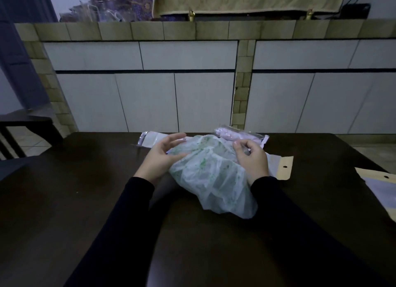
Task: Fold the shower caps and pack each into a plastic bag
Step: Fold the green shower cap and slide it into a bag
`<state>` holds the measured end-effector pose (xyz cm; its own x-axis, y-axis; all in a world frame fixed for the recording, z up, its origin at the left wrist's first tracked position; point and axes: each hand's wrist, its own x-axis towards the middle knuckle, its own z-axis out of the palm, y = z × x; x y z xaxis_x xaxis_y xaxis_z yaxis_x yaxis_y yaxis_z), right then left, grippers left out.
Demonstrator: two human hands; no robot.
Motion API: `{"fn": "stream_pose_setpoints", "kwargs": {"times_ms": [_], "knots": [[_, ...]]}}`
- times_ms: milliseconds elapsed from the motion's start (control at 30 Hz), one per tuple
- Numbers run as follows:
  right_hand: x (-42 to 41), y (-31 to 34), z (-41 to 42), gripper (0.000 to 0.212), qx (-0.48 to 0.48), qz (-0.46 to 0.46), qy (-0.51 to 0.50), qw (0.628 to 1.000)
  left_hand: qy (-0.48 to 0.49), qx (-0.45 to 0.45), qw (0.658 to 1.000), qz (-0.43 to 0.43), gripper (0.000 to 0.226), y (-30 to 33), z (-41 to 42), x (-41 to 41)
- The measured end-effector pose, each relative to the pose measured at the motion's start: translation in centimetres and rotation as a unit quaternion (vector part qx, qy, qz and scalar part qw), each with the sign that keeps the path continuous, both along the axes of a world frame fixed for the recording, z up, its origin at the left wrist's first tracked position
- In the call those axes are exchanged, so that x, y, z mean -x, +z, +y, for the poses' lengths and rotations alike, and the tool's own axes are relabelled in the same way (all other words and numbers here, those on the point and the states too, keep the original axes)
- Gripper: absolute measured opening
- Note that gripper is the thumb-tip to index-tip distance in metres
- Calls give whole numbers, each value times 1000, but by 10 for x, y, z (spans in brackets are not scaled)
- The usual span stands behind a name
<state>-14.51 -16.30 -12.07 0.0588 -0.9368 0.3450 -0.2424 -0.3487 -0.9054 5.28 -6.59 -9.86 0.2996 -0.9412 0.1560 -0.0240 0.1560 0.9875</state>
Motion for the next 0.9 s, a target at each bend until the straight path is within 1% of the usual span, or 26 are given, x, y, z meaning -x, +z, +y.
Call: {"fn": "stream_pose_setpoints", "kwargs": {"times_ms": [67, 167, 200, 267, 333, 400, 433, 467, 533, 567, 600, 633, 700, 733, 833, 900], "knots": [[1, 2, 2, 20, -15, 11, -9, 1000, -15, 1, 1000, -5, 49, 2, 6, -6], [9, 6, 1, 23, -31, -3, -45, 999, -32, -13, 999, -35, 58, 2, 12, -15], [12, 6, 1, 23, -29, -4, -49, 998, -42, -20, 998, -42, 57, 3, 14, -17], [13, 7, 3, 19, -18, 23, -35, 999, -72, -30, 996, -51, 55, 3, 17, -18], [8, 6, 8, 16, 12, 60, -13, 998, -99, -41, 994, -38, 53, 3, 17, -20], [2, 7, 12, 14, 57, 87, -9, 995, -114, -40, 993, 15, 48, 4, 18, -19], [0, 9, 13, 14, 83, 108, -15, 991, -109, -46, 992, 32, 45, 6, 18, -18], [-1, 10, 14, 17, 107, 139, -21, 984, -87, -55, 994, 26, 41, 8, 19, -16], [0, 14, 16, 30, 133, 219, -21, 966, -26, -66, 997, -26, 38, 8, 19, -13], [0, 17, 16, 38, 131, 258, -12, 957, -11, -62, 996, -56, 34, 7, 17, -12], [1, 19, 16, 44, 125, 290, 2, 949, -16, -60, 994, -88, 28, 6, 16, -12], [1, 21, 16, 46, 119, 309, 20, 943, -36, -58, 992, -107, 28, 6, 16, -11], [1, 24, 17, 44, 118, 318, 64, 939, -77, -46, 992, -92, 36, 6, 17, -11], [1, 25, 18, 44, 117, 311, 84, 939, -83, -33, 993, -77, 35, 7, 17, -11], [4, 27, 22, 29, 109, 301, 118, 940, -66, -1, 996, -61, 30, 9, 17, -8], [7, 29, 22, 26, 84, 298, 129, 942, -56, 4, 997, -58, 30, 11, 19, -7]]}}
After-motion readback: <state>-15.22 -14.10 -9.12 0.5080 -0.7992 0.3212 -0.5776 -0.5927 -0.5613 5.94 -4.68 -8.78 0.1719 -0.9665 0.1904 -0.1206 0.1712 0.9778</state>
